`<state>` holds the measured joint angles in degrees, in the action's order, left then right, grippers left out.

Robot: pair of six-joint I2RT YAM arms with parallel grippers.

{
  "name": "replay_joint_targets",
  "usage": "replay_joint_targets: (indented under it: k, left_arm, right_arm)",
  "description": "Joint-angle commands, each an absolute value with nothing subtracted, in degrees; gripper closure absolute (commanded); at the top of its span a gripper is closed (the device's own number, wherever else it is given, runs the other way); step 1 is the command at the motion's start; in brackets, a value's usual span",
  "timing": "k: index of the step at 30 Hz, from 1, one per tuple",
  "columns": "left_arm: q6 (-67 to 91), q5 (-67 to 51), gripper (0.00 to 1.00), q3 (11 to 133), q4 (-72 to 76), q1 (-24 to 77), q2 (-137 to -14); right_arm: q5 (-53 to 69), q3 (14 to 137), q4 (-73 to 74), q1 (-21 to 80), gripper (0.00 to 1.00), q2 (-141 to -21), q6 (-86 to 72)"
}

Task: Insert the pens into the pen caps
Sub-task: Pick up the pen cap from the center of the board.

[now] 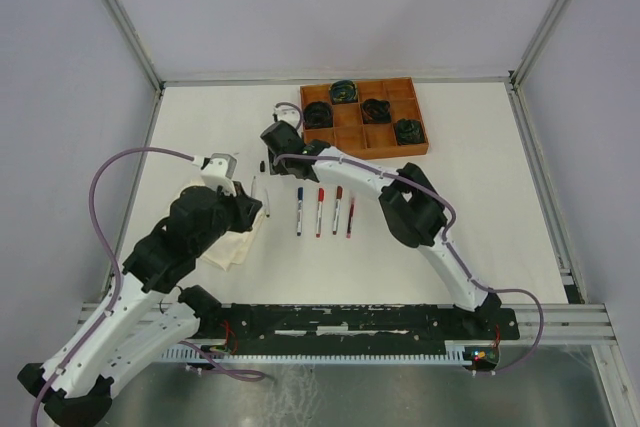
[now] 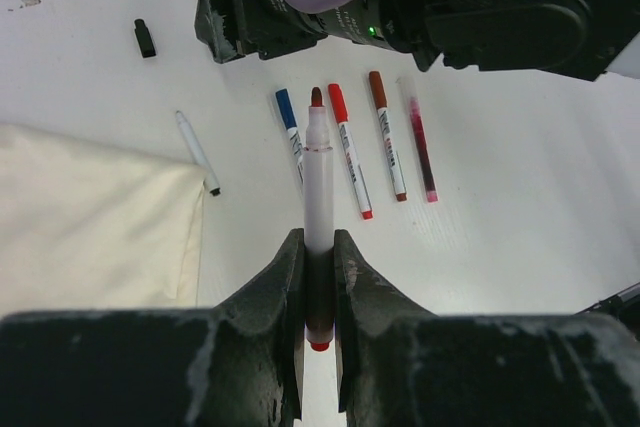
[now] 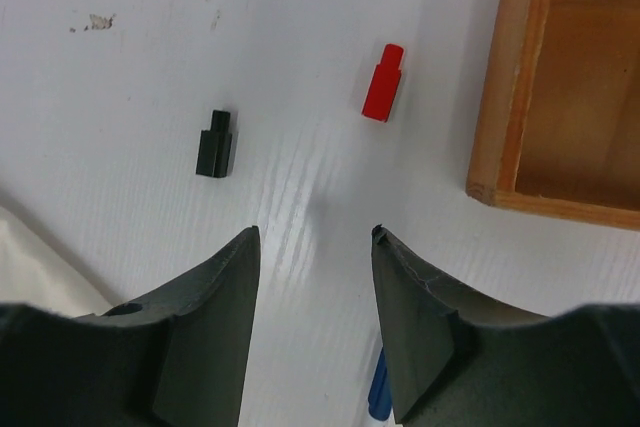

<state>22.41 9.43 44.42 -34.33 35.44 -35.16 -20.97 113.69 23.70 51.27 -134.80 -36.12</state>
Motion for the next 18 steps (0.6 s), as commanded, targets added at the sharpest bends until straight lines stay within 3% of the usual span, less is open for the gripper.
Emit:
replay_joint_targets:
  k: [1, 8, 18]
  left_arm:
    - [23.5, 9.4, 0.97, 44.9, -31.9, 35.5, -34.4]
    - [22.9, 8.5, 0.97, 44.9, -31.4, 35.4, -35.2]
    - [22.9, 8.6, 0.97, 44.5, -31.0, 35.5, -34.5]
  right_arm:
    - [-24.5, 120.0, 25.7, 49.3, 0.44, -138.1, -39.4]
    - [-24.9, 130.1, 29.2, 48.0, 0.44, -145.3, -39.3]
    - [-26.7, 134.1, 31.1, 47.4, 0.47, -150.3, -35.1]
